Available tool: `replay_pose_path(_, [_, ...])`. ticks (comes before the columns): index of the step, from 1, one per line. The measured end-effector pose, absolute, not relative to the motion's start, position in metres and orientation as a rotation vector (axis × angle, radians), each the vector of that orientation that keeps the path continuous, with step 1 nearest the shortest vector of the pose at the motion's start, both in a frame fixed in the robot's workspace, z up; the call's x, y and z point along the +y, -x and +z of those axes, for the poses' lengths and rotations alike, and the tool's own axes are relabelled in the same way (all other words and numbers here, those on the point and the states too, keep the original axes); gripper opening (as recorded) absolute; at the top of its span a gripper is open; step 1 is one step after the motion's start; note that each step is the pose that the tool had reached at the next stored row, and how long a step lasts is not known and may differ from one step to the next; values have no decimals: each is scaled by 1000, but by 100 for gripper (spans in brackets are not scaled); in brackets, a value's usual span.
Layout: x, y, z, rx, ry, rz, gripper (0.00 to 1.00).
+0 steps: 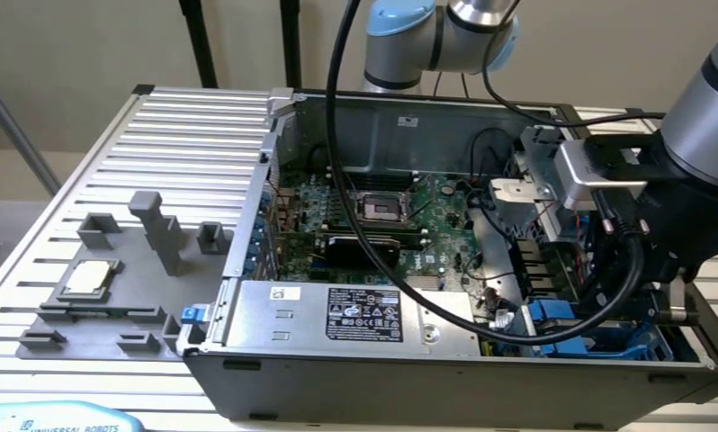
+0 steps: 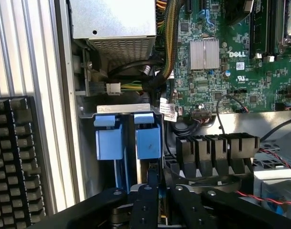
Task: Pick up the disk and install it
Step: 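Insert the second disk wire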
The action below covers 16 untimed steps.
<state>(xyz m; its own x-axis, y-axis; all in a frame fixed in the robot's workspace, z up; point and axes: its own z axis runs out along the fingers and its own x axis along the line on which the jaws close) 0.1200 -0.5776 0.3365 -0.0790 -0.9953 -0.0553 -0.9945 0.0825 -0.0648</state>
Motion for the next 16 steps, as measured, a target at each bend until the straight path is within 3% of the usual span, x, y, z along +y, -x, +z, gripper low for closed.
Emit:
replay_pose_path(2, [-578, -120, 336, 2246, 2072, -14, 18])
replay_pose_path(3, [-578, -120, 337, 2247, 2072, -14, 24])
replay_pose_path(16, [-578, -107, 352, 2245, 2071, -18, 24])
